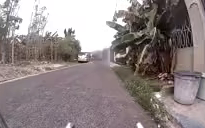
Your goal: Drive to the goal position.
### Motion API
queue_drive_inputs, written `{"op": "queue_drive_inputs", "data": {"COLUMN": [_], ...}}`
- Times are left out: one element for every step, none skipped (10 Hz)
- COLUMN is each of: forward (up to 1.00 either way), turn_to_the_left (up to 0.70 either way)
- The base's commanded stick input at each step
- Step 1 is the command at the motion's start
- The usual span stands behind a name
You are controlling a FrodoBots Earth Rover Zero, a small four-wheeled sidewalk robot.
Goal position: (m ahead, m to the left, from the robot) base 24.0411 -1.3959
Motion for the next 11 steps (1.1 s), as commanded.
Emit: {"op": "queue_drive_inputs", "data": {"forward": [0.09, 0.1, 0.09, 0.09, 0.1, 0.1, 0.1, 0.1, 0.1, 0.1, 0.1], "turn_to_the_left": [0.01, 0.01, 0.01, 0.01, 0.01, 0.01, 0.01, 0.01, 0.01, 0.01, 0.01]}}
